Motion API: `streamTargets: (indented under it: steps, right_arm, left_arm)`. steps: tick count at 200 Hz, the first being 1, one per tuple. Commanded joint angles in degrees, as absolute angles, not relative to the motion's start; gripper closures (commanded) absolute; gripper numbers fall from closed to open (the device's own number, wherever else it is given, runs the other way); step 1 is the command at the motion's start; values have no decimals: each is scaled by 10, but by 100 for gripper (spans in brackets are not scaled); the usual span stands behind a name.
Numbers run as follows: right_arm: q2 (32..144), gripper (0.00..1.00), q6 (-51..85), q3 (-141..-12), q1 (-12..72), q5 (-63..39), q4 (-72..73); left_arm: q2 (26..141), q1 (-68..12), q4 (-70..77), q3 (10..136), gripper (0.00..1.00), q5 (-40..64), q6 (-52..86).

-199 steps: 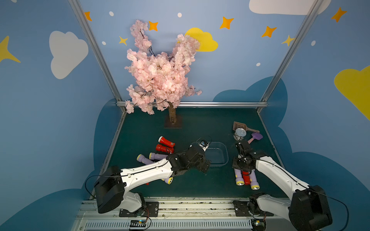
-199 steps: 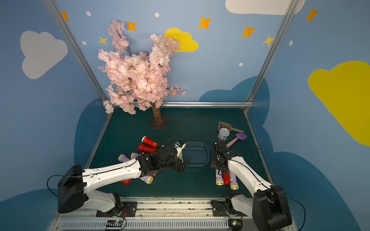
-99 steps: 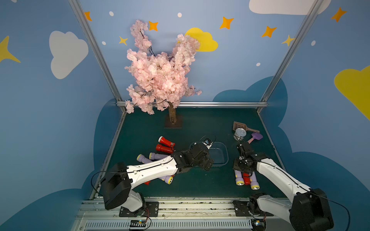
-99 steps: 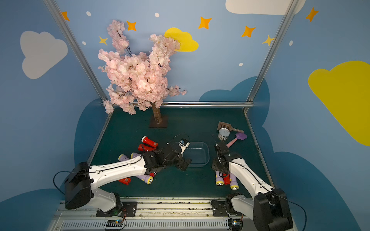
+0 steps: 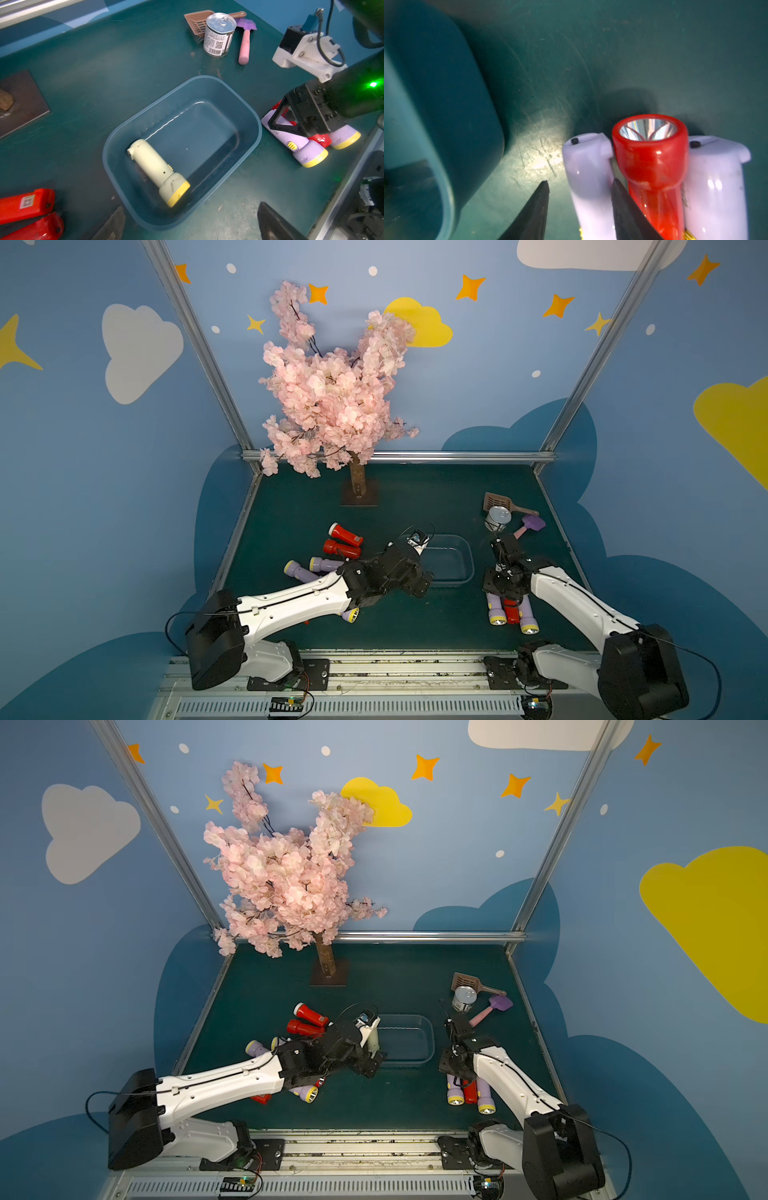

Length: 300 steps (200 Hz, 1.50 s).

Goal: Put the flashlights into the storage boxes
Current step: Pick up the flashlight from the center of the board.

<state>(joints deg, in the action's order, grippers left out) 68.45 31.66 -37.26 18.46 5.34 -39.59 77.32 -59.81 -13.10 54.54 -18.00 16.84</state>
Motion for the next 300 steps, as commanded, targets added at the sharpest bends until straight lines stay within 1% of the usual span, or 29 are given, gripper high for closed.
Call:
streamTargets:
  steps: [1,43,124,136,158,195,300]
  right_arm:
    - [700,51,315,-366,181,47,-380]
    - [735,51,315,-371,180,37,-367]
    - [764,53,313,-379,181,15,-358]
    - [769,55,313,-378,181,14,-357]
    - [772,64,315,-382,181,19,-361]
    - [758,72,317,-382,180,30,-376]
    - [647,73,308,-468,185,54,-484]
  left_arm:
    - [752,-599,-137,537,1,-204,171]
    - [748,-598,-141,533,1,-213,172]
    - [742,-596,-143,524,1,-220,185]
    - [740,-596,-146,522,1,-221,186]
    - [739,-595,-153,519,1,-226,191]
    - [735,-593,-167,513,1,-234,201]
    - [729,-581,-197,522,1,-233,222]
